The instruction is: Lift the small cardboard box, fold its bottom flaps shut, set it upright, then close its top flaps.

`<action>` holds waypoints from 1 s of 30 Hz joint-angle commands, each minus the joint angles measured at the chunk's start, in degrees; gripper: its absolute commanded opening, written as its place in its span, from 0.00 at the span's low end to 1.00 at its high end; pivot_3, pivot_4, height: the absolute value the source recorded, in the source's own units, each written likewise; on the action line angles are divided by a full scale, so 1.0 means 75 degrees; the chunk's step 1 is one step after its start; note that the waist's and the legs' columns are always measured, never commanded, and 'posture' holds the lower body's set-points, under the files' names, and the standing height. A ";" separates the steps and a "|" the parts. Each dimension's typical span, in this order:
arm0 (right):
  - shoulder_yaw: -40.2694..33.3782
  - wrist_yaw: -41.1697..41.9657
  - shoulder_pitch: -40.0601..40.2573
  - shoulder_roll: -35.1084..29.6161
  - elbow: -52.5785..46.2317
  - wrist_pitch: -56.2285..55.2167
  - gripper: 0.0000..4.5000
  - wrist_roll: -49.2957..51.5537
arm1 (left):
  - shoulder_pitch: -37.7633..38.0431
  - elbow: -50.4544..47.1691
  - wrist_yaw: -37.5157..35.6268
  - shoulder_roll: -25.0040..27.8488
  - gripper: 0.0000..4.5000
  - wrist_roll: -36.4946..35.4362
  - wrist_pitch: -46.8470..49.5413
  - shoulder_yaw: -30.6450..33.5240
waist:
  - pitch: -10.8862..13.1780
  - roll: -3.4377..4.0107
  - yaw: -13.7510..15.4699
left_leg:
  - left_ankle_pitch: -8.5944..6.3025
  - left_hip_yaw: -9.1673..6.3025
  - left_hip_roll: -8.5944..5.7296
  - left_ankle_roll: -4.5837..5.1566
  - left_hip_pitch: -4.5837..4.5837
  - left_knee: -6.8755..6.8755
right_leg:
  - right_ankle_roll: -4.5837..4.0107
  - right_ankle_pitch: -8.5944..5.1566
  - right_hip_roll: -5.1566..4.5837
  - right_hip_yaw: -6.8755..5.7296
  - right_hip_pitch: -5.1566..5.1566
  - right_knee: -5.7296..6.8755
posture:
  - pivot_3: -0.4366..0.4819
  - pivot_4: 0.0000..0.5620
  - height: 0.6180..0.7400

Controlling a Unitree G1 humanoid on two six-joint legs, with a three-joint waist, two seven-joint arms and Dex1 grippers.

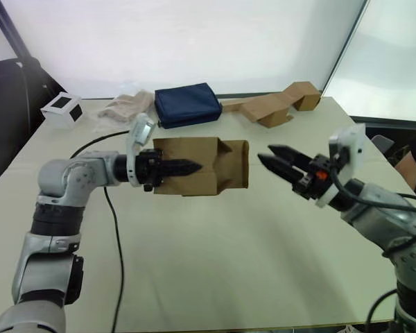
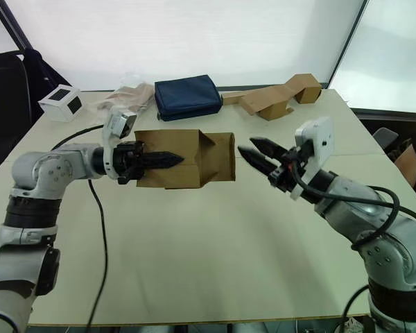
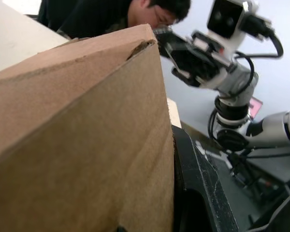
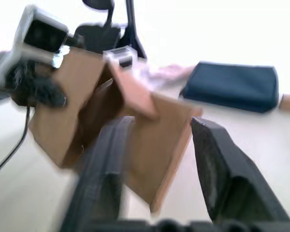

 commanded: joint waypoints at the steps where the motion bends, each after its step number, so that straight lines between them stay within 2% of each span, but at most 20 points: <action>1: 0.0337 -0.0477 -0.0588 0.0364 0.0024 -0.0108 0.00 -0.0303 | -0.0549 0.0216 -0.0428 0.0111 0.00 0.0278 -0.0541 -0.0113 | 0.0001 0.0000 0.0004 | 0.0003 -0.0001 0.0004 -0.0005 -0.0002 0.0001 | 0.0000 0.0000 0.0003 0.0000 0.0000 0.0000 | 0.48 0.27 1.00; 4: 0.0594 -0.0772 -0.1000 0.0681 0.0095 -0.0036 0.00 -0.0428 | -0.0805 0.0361 -0.0644 0.0130 0.00 0.0488 -0.0855 -0.0236 | 0.0001 0.0000 -0.0005 | 0.0004 0.0001 0.0001 -0.0007 -0.0001 0.0001 | -0.0001 0.0000 0.0006 0.0000 -0.0003 0.0006 | 0.48 0.27 1.00; 9: 0.0862 -0.0894 -0.1078 0.0845 0.0016 0.0134 0.00 -0.0518 | -0.0926 0.0351 -0.0752 0.0075 0.00 0.0577 -0.0988 -0.0239 | 0.0001 0.0000 0.0006 | 0.0001 0.0001 0.0000 -0.0002 -0.0007 0.0000 | 0.0000 0.0000 0.0000 0.0000 -0.0004 0.0000 | 0.48 0.27 1.00; 18: 0.1279 -0.0707 -0.1037 0.0978 -0.0072 0.0393 0.00 -0.0552 | -0.0874 0.0090 -0.0743 0.0047 0.00 0.0506 -0.0920 -0.0105 | 0.0001 0.0000 -0.0017 | 0.0001 -0.0001 0.0001 -0.0001 -0.0010 0.0004 | 0.0000 0.0000 0.0000 -0.0001 -0.0005 0.0001 | 0.48 0.27 1.00; 30: 0.1557 -0.0442 -0.1305 0.1726 -0.0048 0.0086 0.00 -0.0488 | -0.0829 -0.0111 -0.1152 0.0181 0.00 0.0417 -0.0803 -0.0134 | 0.0001 0.0000 -0.0021 | 0.0001 -0.0002 0.0003 -0.0001 -0.0009 0.0004 | 0.0000 0.0000 0.0002 -0.0001 -0.0005 0.0002 | 0.48 0.27 1.00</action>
